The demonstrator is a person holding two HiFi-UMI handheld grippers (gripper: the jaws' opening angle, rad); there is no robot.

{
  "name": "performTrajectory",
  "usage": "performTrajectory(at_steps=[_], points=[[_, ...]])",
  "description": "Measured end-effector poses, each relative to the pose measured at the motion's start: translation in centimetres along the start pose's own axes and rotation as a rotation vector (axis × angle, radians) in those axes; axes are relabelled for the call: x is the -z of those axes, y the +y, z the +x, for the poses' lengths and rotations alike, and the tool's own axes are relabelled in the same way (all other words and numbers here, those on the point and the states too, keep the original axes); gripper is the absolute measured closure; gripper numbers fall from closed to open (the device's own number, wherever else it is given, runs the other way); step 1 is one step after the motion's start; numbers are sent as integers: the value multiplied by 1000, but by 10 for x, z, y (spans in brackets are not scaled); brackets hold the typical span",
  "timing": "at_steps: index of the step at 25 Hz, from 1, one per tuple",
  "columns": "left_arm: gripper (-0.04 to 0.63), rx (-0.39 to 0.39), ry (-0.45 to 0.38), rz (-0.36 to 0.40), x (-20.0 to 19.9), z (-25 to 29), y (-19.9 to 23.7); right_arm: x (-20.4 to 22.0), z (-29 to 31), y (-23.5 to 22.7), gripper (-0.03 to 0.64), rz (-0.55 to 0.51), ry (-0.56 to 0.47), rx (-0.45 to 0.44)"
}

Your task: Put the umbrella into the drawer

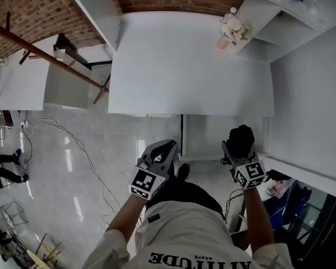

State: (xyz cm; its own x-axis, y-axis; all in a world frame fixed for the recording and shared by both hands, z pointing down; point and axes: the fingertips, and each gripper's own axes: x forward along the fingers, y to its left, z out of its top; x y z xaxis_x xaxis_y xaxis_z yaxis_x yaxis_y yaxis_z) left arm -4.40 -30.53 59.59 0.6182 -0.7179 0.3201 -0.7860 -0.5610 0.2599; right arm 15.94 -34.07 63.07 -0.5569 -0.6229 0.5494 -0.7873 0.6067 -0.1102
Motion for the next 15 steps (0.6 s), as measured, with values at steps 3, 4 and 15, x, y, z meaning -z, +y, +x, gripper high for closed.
performTrajectory(at_steps=[3,4,15], points=[[561,15,14,-6,6,8,7,18,23,2,353,-9,44,-13],[561,18,22,-5,8,10,10,25,31,2,353,-15,58,-16],[561,63,67,-53,40,33,29,96,104,5,356,-193,271,-79]])
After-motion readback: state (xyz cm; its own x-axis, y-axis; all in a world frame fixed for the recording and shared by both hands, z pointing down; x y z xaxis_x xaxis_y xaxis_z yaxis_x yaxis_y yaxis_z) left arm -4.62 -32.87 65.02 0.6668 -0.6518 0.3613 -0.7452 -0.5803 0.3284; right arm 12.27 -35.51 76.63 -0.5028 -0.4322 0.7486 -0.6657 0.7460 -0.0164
